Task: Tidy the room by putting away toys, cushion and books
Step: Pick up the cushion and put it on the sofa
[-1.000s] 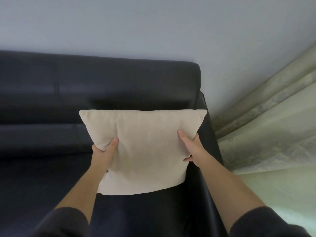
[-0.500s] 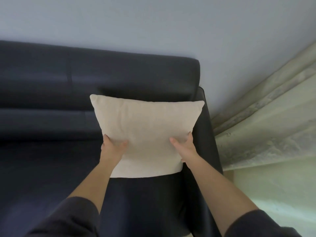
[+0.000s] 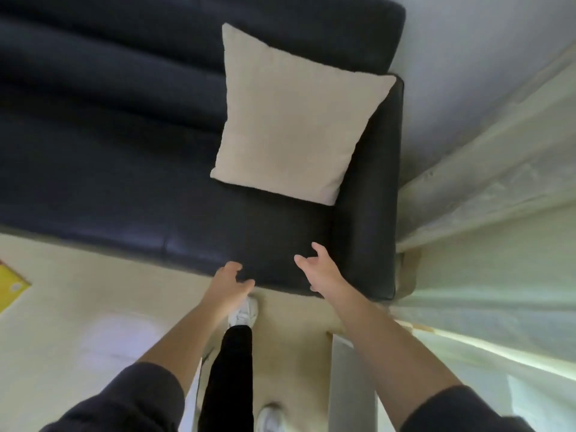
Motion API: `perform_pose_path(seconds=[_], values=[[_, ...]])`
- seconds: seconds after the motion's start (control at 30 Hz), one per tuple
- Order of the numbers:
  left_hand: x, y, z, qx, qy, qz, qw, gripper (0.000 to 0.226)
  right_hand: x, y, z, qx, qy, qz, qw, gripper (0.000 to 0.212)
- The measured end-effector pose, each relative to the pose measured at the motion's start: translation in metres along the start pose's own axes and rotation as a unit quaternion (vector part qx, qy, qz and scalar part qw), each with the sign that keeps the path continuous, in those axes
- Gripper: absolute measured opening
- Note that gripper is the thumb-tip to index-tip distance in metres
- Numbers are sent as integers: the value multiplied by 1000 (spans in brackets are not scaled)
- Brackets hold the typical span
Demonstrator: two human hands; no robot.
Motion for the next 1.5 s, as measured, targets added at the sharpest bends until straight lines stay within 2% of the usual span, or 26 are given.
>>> perform_pose_path(seconds=[0.17,0.3,0.73,0.9,1.1,1.23,1.5], values=[[-71,-42,94,-10,21,-33,999,52,93,-26,55,-26,-10,25,999,63],[-111,-55,128,-6,16,-30,999,45,131,-59,67,-20,7,59,998,56],[-315,4,176,97,138,33,985,38,143,-240,149,-139,91,193,967,53],[-398,42,184,126,180,54,974,34,145,-316,179,-163,80,198,963,53],[-516,82,187,140,225,86,960,34,153,-440,221,-191,64,200,959,49],[-625,107,181,146,261,111,948,33,168,-556,246,-204,75,216,952,48],[-832,103,179,161,333,132,920,34,260,-761,268,-251,19,247,936,44]])
Point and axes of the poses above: each hand's wrist, its own z-axis away from the middle knuckle, its own y-axis out of the back of the hand, x = y × z, the point moved 6 cm from there along -z, towards the middle knuckle, and after that the axes turned 10 degrees about x, right-handed, at the moved point
